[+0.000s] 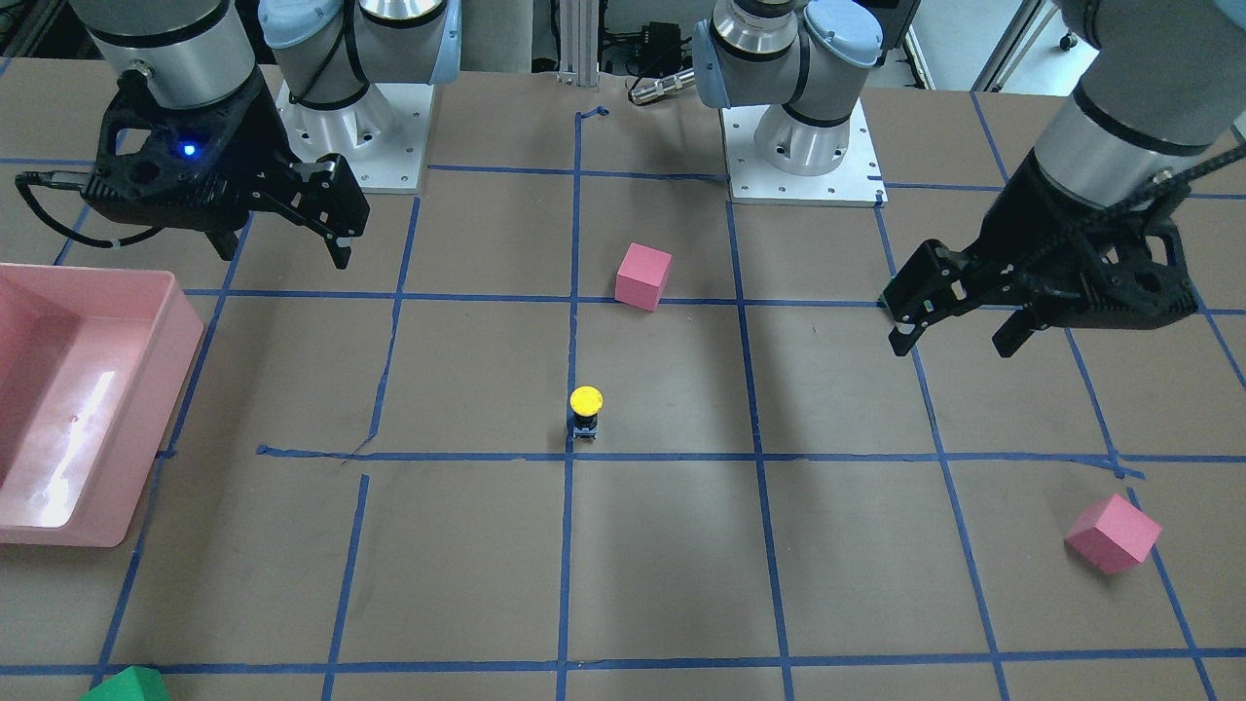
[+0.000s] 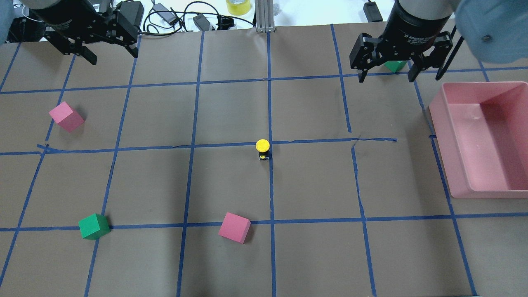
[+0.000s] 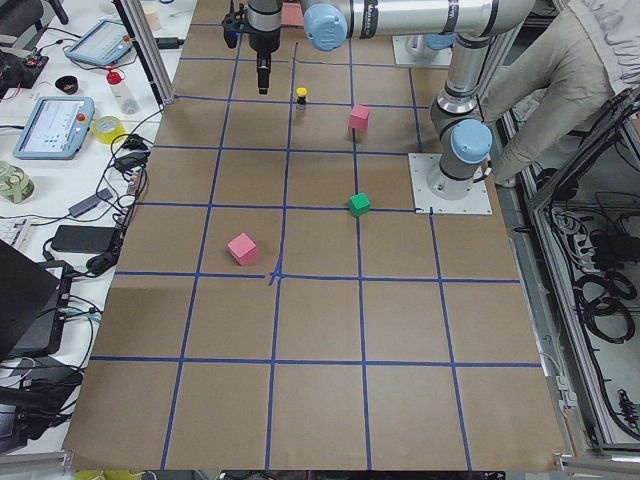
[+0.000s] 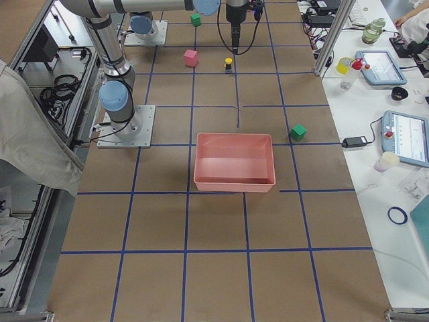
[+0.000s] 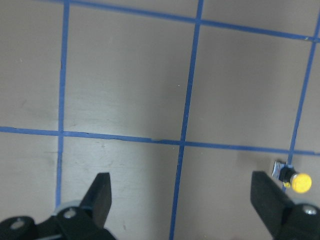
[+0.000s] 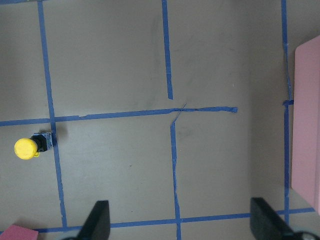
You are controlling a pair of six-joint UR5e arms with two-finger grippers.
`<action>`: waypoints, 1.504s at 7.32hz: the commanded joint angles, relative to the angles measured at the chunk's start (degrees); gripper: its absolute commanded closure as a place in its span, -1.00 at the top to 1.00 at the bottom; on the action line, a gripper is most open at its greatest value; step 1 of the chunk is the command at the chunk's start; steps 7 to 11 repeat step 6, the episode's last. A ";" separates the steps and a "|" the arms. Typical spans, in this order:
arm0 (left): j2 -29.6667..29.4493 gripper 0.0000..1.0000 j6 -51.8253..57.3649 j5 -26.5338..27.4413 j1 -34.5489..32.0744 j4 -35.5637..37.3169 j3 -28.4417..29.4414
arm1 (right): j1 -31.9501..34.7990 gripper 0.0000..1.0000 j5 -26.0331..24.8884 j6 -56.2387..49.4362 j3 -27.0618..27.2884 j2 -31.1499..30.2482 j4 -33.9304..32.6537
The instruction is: Align button upright
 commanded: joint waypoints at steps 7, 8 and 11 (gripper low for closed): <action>6.79 1.00 4.42 1.36 -2.23 -1.44 -6.84 | 0.00 1.00 -0.02 0.04 0.09 -0.09 0.26; 6.79 1.00 4.42 1.36 -2.23 -1.44 -6.84 | 0.00 1.00 -0.02 0.04 0.09 -0.09 0.26; 6.79 1.00 4.42 1.36 -2.23 -1.44 -6.84 | 0.00 1.00 -0.02 0.04 0.09 -0.09 0.26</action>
